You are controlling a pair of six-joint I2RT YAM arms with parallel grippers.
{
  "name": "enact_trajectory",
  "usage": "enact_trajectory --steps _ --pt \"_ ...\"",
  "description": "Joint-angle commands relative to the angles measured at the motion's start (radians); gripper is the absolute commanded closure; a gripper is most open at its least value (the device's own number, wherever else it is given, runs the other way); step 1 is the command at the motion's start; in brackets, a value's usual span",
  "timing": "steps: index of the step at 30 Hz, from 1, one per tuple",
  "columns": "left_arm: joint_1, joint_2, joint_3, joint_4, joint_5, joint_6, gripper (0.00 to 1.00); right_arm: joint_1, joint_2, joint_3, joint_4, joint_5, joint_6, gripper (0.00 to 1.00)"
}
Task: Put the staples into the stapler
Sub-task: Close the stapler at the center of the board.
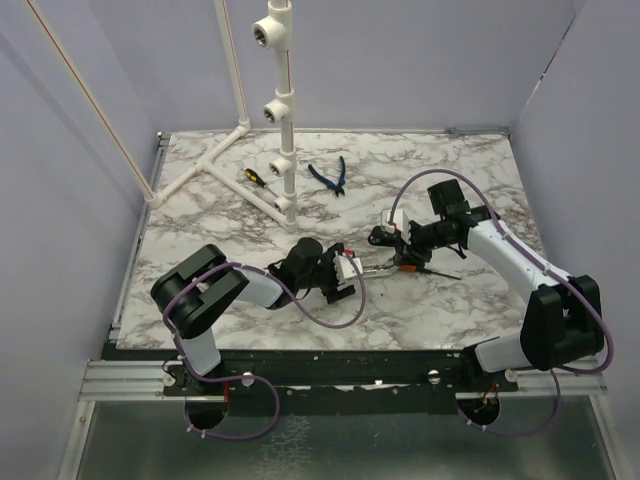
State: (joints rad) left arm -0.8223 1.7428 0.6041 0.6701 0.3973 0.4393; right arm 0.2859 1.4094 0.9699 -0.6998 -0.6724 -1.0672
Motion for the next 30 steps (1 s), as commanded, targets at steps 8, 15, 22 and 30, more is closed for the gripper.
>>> enact_trajectory --steps 8,15,22,30 --pt "0.055 0.034 0.055 -0.012 0.145 -0.046 0.37 -0.007 0.067 0.069 -0.146 0.121 -0.057 0.74" --pt "0.055 0.084 0.085 0.053 0.176 -0.116 0.45 0.009 0.115 0.113 -0.153 0.184 -0.008 0.74" --pt "0.058 0.131 0.066 0.161 0.193 -0.225 0.50 0.043 0.155 0.136 -0.129 0.200 0.069 0.74" --pt "0.097 0.155 0.013 0.316 0.147 -0.403 0.51 0.139 0.195 0.113 -0.028 0.245 0.208 0.70"
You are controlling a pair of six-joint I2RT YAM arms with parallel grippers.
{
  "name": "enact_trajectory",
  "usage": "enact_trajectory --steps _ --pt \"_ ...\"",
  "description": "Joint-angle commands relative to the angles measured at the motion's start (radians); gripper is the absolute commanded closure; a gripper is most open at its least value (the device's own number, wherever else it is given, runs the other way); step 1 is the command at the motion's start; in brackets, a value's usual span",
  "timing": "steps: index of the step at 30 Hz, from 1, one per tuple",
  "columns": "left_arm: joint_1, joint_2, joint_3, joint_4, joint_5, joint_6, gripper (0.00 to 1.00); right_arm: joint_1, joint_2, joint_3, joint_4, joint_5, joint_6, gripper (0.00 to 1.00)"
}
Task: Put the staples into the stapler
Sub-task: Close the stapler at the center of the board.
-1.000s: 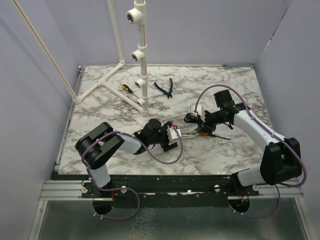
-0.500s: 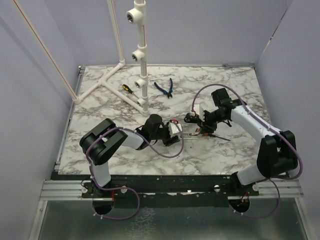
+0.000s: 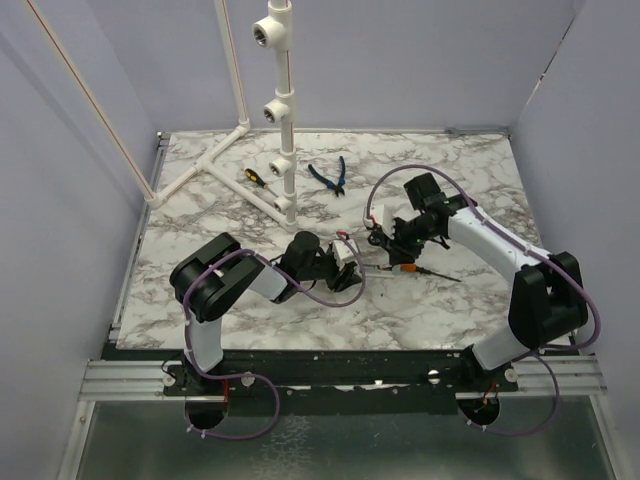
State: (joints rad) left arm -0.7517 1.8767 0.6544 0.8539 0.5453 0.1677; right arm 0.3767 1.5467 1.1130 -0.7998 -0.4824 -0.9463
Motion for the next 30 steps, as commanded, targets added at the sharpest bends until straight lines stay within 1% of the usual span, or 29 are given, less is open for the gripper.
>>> enact_trajectory --steps 1,6,11,15,17,22,26,30 --pt "0.028 0.019 -0.042 0.142 -0.008 -0.135 0.51 0.056 0.061 -0.037 0.089 0.056 0.104 0.69" --pt "0.030 0.018 -0.056 0.145 -0.015 -0.121 0.51 0.068 0.073 -0.067 0.163 0.056 0.144 0.65" --pt "0.029 0.022 -0.062 0.146 -0.020 -0.109 0.51 0.077 0.074 -0.100 0.213 -0.006 0.154 0.61" --pt "0.029 0.019 -0.062 0.146 -0.028 -0.109 0.49 0.079 0.072 -0.132 0.266 -0.028 0.149 0.58" --pt "0.029 0.016 -0.062 0.146 -0.027 -0.111 0.48 0.079 0.075 -0.130 0.275 -0.025 0.150 0.54" --pt "0.032 0.007 -0.063 0.145 -0.027 -0.115 0.46 0.079 0.066 -0.133 0.287 -0.026 0.153 0.38" --pt "0.042 -0.007 -0.062 0.146 -0.016 -0.131 0.46 0.080 0.062 -0.150 0.284 -0.014 0.145 0.32" --pt "0.061 -0.024 -0.061 0.146 0.002 -0.155 0.42 0.079 0.072 -0.183 0.302 -0.005 0.134 0.31"
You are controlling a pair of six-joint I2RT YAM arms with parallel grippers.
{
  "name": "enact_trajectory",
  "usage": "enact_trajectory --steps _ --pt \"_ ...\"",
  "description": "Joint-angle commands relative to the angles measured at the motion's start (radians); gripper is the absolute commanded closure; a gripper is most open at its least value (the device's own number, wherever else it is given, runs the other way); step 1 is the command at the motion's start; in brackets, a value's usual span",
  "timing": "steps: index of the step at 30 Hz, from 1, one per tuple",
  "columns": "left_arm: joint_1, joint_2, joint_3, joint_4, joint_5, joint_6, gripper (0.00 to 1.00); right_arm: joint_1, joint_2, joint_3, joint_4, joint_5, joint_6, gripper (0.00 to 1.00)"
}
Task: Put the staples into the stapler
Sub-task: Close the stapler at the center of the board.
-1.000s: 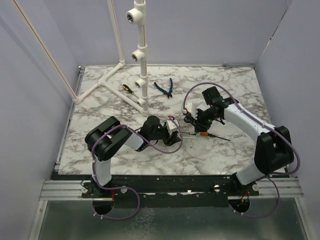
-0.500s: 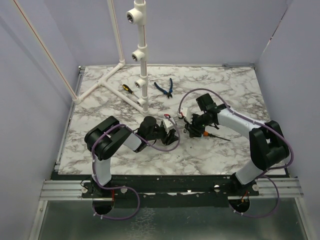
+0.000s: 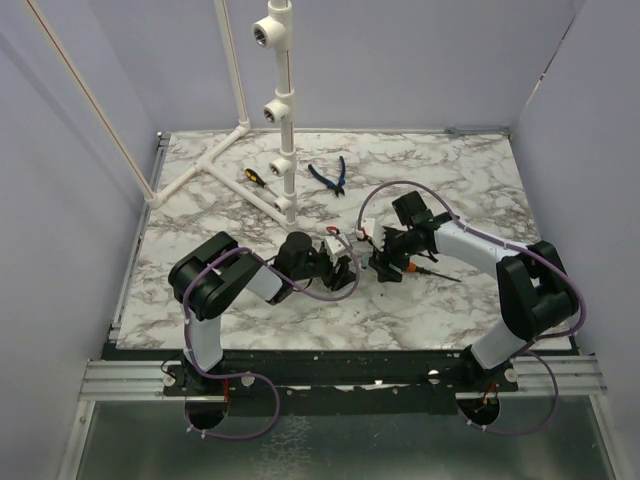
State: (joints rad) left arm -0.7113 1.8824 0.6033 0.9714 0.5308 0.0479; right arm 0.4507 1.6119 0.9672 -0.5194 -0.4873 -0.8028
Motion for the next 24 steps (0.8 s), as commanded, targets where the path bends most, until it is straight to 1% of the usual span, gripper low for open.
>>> enact_trajectory --steps 1,4,7,11,14,16,18,21,24 --pt "0.026 -0.035 -0.008 0.029 0.024 -0.042 0.40 0.005 0.011 -0.042 0.027 -0.002 -0.011 0.31" --pt "0.036 -0.051 -0.010 0.029 0.041 -0.065 0.35 0.005 0.035 -0.040 0.038 -0.009 -0.016 0.33" --pt "0.044 -0.063 -0.015 0.029 0.054 -0.091 0.32 0.005 0.055 -0.030 0.039 -0.031 -0.021 0.40" --pt "0.060 -0.067 -0.007 0.029 0.074 -0.147 0.32 0.005 0.083 -0.011 0.038 -0.057 -0.026 0.56" --pt "0.091 -0.048 0.028 0.011 0.115 -0.246 0.30 0.005 0.102 -0.002 0.035 -0.065 -0.023 0.71" --pt "0.113 -0.027 0.060 -0.006 0.177 -0.337 0.22 0.005 0.096 -0.012 0.051 -0.069 -0.017 0.72" --pt "0.127 -0.014 0.081 -0.018 0.239 -0.426 0.17 0.005 0.078 -0.032 0.074 -0.072 -0.008 0.73" --pt "0.133 -0.002 0.111 -0.034 0.313 -0.540 0.14 0.005 0.037 -0.080 0.123 -0.068 -0.005 0.74" --pt "0.136 0.020 0.139 -0.047 0.351 -0.640 0.14 0.005 -0.020 -0.137 0.182 -0.050 -0.020 0.74"
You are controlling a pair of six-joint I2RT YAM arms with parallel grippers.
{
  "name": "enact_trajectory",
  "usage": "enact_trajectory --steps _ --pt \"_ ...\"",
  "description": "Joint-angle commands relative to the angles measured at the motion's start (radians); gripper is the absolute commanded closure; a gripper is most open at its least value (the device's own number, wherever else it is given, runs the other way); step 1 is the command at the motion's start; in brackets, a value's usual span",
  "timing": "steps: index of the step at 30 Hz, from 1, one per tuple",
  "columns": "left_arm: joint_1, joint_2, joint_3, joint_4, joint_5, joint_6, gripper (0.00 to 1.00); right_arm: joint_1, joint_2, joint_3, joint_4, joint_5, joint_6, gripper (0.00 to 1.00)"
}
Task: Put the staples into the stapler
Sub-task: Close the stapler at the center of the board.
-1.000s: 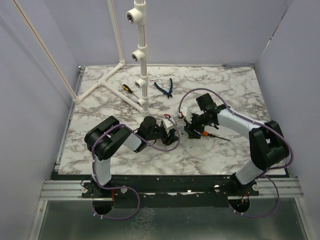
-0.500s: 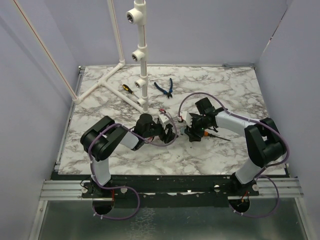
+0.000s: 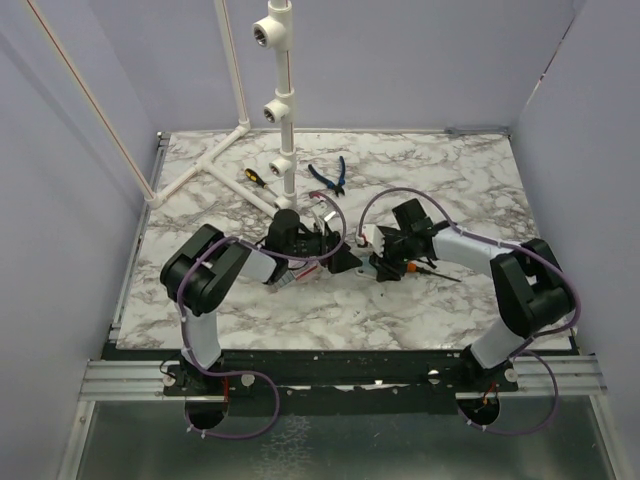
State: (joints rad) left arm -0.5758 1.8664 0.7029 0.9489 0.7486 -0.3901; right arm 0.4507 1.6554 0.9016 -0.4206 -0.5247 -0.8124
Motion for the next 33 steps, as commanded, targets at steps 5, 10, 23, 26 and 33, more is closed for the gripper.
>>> enact_trajectory --steps 5,10,23,26,33 --pt "0.006 0.095 0.088 -0.027 0.172 -0.353 0.14 0.005 -0.155 -0.144 0.145 0.002 -0.041 0.74" --pt "0.008 0.132 0.128 -0.041 0.168 -0.452 0.15 0.005 -0.208 -0.165 0.164 -0.003 -0.046 0.74" --pt "-0.002 0.218 0.205 -0.042 0.241 -0.647 0.32 0.005 -0.238 -0.159 0.223 0.004 -0.005 0.74" --pt "-0.010 0.220 0.212 -0.044 0.248 -0.662 0.42 0.005 -0.235 -0.155 0.229 0.005 0.001 0.74" --pt "-0.016 0.225 0.218 -0.042 0.253 -0.680 0.61 0.005 -0.237 -0.157 0.231 0.013 0.005 0.74"
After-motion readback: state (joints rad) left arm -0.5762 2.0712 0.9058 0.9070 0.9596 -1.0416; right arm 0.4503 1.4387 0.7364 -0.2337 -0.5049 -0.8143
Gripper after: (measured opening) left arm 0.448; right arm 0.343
